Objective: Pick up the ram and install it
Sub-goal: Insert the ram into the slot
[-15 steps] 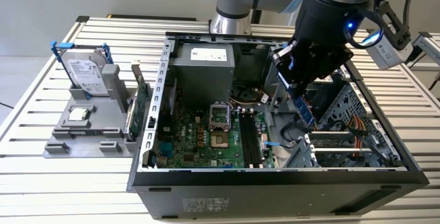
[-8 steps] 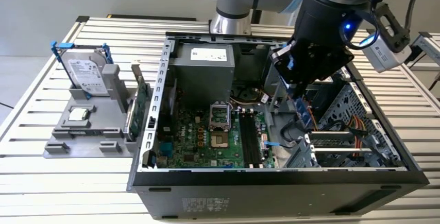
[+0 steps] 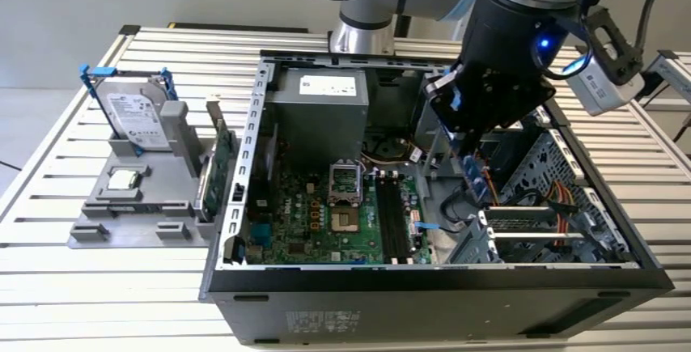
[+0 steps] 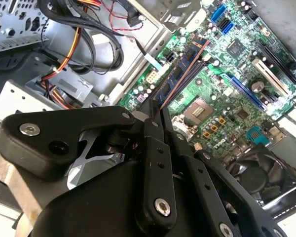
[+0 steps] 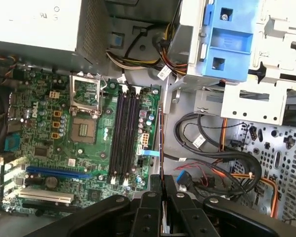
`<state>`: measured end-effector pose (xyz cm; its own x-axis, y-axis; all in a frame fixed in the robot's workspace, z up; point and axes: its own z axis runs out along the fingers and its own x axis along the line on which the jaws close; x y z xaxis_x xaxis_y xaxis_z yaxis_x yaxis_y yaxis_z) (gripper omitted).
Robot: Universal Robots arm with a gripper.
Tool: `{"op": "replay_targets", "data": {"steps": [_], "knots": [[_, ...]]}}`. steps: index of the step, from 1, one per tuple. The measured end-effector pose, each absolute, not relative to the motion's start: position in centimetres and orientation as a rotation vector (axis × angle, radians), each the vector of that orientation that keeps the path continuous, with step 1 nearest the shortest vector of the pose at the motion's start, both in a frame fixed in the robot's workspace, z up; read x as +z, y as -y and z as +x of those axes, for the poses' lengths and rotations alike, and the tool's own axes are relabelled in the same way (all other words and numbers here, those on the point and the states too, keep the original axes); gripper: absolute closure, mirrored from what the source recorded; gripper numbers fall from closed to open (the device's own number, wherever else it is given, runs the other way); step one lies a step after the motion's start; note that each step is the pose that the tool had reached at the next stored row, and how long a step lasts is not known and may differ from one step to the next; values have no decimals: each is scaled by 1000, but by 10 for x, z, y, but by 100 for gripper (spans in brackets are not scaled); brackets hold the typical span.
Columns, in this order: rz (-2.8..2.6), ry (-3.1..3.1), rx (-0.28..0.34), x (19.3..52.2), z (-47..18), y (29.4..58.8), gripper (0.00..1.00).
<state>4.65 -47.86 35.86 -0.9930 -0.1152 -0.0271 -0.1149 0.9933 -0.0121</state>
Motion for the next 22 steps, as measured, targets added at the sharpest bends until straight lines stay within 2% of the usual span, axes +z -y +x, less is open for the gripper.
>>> {"op": "replay_targets", "data": {"steps": [22], "knots": [[-152,-3114,-18,349,46,479,100]]}}
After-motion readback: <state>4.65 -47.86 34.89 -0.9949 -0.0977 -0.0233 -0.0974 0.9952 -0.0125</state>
